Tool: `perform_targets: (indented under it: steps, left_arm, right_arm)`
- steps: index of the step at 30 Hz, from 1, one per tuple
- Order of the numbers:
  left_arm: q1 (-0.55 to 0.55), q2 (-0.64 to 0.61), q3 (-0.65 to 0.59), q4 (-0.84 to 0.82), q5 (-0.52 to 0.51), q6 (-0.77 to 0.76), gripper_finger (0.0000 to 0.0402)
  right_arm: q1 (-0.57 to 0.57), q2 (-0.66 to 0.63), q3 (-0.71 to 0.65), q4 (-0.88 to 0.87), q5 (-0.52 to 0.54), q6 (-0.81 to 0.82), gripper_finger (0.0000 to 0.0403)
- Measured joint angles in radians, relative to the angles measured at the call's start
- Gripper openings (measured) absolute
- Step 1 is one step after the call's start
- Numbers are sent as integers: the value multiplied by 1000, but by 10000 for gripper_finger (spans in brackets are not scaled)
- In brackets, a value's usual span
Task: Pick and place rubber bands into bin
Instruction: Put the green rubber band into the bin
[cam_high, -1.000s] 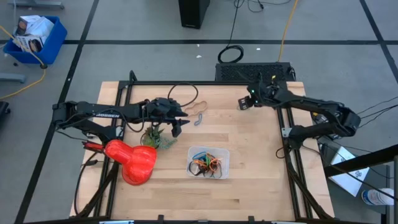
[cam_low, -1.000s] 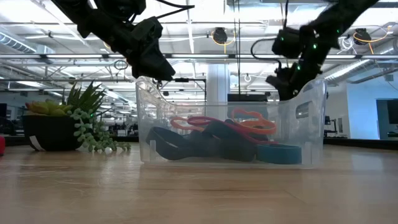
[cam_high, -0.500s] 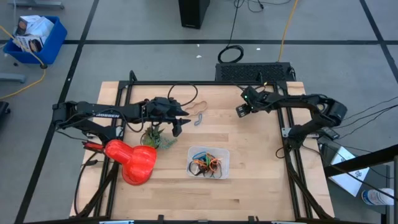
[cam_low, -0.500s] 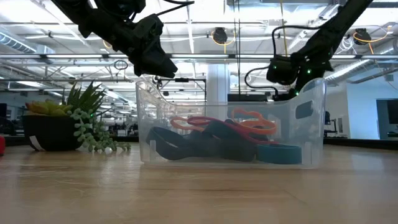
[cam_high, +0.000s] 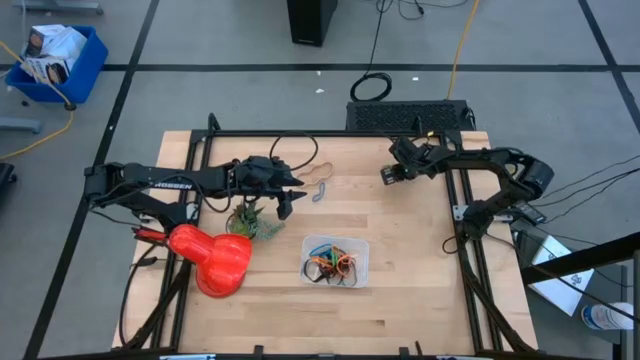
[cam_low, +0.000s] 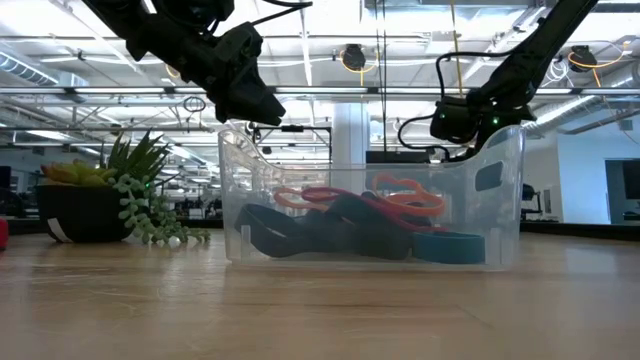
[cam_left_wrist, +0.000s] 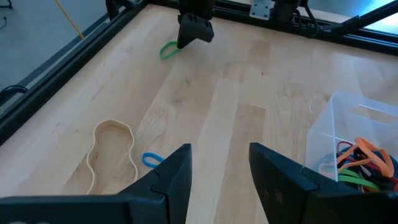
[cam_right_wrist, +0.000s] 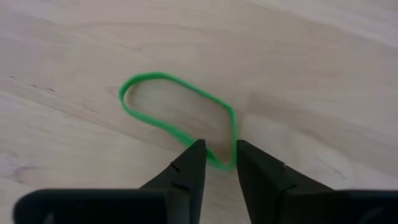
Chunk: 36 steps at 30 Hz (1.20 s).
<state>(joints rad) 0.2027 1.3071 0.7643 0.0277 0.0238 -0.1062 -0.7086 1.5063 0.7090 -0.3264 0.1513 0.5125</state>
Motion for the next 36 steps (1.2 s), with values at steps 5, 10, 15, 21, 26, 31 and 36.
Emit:
perform_targets:
  steps: [5,10,15,21,26,31,36]
  left_arm:
    - [0,0,0,0,0,0,168]
    - [0,0,0,-1,0,-1,168]
    - [0,0,0,-1,0,-2,168]
    - [0,0,0,-1,0,-3,168]
    - [0,0,0,-1,0,-4,168]
    - [0,0,0,0,0,-9,168]
    - [0,0,0,4,0,-10,168]
  right_arm:
    - [-4,0,0,-2,-5,0,42]
    - [-4,0,0,-4,-6,-19,5]
    - [-4,0,0,-5,1,-32,3]
    - [-3,-51,-2,-1,3,-53,1]
    - [20,-216,-2,8,4,-54,1]
    - [69,-424,-2,67,2,-45,1]
    - [168,-616,-2,219,-19,-58,0]
